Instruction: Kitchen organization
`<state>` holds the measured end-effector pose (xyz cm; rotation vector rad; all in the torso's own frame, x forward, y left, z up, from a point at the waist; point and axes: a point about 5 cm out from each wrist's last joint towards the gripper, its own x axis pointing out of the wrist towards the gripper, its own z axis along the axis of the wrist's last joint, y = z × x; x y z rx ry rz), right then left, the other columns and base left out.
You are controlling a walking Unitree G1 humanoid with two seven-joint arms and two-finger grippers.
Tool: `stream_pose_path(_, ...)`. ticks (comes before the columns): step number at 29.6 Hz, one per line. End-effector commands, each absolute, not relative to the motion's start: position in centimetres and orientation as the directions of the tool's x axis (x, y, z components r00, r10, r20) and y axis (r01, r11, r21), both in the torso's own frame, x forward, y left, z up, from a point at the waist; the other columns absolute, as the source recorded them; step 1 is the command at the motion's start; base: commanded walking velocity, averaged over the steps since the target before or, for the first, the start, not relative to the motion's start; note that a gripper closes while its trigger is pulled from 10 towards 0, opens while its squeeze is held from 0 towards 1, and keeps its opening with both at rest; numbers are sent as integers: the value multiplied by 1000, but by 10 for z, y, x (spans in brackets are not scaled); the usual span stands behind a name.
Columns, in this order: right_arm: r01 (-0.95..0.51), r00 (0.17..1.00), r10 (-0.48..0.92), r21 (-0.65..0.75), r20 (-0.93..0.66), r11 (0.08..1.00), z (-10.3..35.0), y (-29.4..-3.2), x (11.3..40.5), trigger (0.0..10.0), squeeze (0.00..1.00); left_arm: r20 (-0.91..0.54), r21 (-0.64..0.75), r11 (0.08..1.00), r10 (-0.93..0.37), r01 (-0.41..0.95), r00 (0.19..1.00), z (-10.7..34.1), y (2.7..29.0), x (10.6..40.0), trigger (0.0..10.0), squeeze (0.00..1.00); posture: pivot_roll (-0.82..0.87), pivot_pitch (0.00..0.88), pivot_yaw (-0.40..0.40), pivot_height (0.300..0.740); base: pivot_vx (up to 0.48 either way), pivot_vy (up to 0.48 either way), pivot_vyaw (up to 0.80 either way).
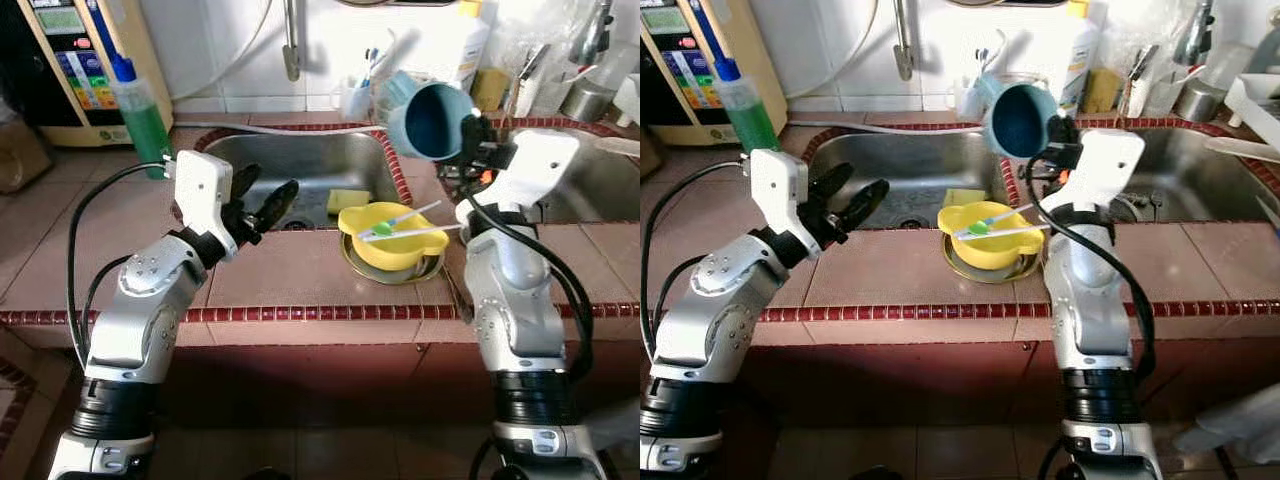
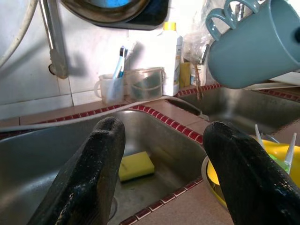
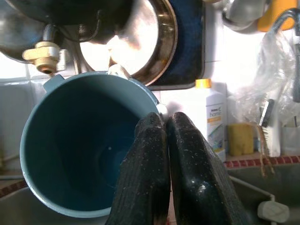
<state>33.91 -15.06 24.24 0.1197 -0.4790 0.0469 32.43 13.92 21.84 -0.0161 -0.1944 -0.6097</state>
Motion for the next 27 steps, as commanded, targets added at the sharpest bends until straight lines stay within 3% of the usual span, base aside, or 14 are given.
stream_pose_path(1,-84,869,22,103,494,991,251,-149,338,10000,0,196,65,818,-572,572,796,223,139,324,10000,0,-76,31,43,703,0,0,0)
stream_pose_path(14,-72,867,-7,139,499,988,257,-154,339,10000,0,195,72,812,-581,579,790,224,138,325,10000,0,-77,43,48,703,0,0,0)
stream_pose_path(27,-65,869,-16,148,494,987,256,-155,339,10000,0,198,70,804,-591,590,782,225,136,326,10000,0,-84,44,56,703,329,0,0)
